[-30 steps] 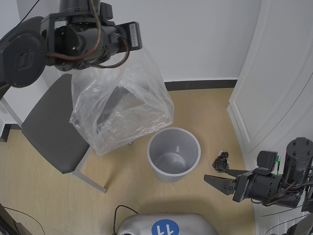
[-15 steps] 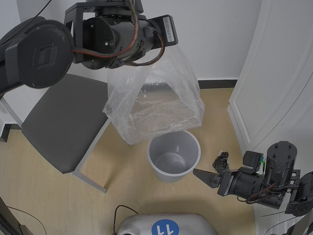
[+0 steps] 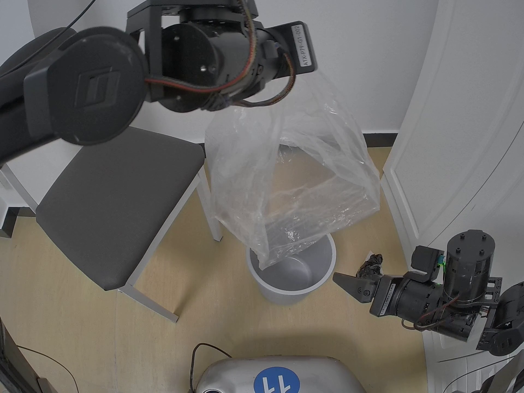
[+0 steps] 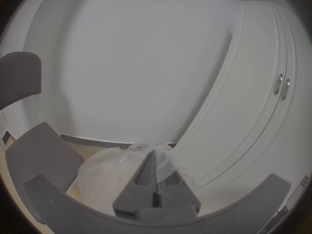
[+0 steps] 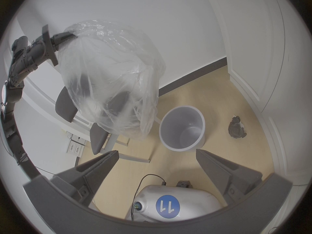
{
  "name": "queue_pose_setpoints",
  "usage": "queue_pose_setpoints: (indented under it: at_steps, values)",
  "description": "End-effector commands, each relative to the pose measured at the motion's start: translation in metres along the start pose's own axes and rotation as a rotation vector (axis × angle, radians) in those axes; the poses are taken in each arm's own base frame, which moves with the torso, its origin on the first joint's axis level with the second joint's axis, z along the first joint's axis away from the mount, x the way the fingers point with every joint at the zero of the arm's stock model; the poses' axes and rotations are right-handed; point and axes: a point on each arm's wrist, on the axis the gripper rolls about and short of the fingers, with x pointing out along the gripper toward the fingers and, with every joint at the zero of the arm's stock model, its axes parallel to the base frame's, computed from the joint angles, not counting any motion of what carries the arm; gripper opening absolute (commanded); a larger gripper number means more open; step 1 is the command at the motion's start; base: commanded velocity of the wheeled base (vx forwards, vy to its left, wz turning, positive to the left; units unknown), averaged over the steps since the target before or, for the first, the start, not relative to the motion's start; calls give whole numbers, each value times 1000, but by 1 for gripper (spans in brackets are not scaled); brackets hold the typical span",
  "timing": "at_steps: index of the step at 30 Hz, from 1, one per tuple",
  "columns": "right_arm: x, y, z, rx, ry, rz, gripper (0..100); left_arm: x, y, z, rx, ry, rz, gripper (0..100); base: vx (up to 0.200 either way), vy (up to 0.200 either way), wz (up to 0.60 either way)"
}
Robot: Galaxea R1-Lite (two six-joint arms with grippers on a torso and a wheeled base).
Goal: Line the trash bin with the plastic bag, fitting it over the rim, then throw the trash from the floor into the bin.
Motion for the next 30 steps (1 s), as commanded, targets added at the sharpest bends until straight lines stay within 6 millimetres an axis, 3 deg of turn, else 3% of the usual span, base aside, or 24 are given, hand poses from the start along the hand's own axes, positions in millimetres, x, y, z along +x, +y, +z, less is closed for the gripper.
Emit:
queue_pose_setpoints:
  at_steps: [1,7,14,30]
  values:
    - [2,-1,-1,1,3,-6,100,7,-12,-11,3,18,-21,0,0,0,0]
    - [7,1,0,4,6,-3,100,4,-27,-13,-1,12,-52,0,0,0,0]
    - [14,2,-3,10,9,2,100,-23,-43,6,-23,-25,-119,0,0,0,0]
    - [48,-1,-13,88,-185,68,100,-67,-54,23,-105,-49,-169,0,0,0,0]
